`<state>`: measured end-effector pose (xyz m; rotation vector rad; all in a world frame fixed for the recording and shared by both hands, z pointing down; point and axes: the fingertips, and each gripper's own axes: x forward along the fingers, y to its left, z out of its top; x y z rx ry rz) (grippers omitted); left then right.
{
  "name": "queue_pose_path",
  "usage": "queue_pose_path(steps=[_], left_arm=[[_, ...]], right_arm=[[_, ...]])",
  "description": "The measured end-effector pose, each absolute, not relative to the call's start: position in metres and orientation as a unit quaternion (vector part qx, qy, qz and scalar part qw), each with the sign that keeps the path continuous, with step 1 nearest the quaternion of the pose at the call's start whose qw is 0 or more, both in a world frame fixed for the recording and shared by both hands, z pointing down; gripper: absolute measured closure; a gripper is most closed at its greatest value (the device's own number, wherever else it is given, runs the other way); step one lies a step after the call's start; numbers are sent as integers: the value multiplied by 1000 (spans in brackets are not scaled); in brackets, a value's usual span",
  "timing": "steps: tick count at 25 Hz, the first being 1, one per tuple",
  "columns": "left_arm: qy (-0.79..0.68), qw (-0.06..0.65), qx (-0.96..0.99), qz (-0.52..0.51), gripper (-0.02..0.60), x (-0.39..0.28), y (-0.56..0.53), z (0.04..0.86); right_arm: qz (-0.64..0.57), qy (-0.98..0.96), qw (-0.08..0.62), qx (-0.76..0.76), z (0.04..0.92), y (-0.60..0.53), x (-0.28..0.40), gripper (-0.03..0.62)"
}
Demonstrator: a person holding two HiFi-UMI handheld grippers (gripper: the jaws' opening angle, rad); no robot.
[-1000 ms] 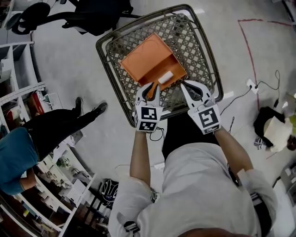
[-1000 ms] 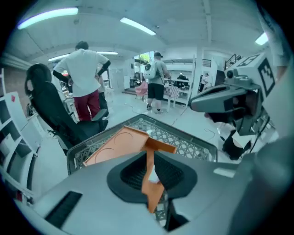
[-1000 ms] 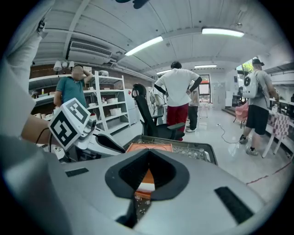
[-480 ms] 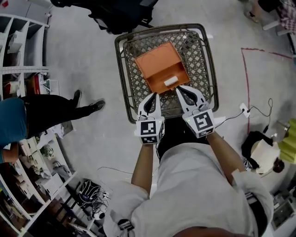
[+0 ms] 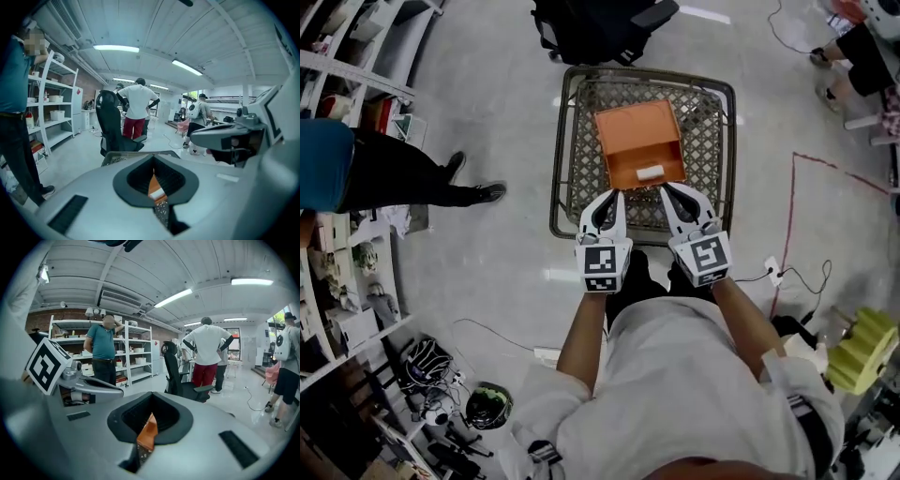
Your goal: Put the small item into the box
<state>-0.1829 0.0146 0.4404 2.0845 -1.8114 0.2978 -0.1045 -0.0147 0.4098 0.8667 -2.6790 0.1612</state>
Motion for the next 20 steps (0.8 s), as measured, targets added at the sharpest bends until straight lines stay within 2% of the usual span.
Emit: queue_pose_path(steps=[7,20], left_arm=[[-698,162,693,80,572,-156,21,416],[-747,108,656,37,572,-46,29,346]], right_arm=[[35,-955,137,260,386,-16,-75,591],[-8,-972,76,222,322,-12,21,591]])
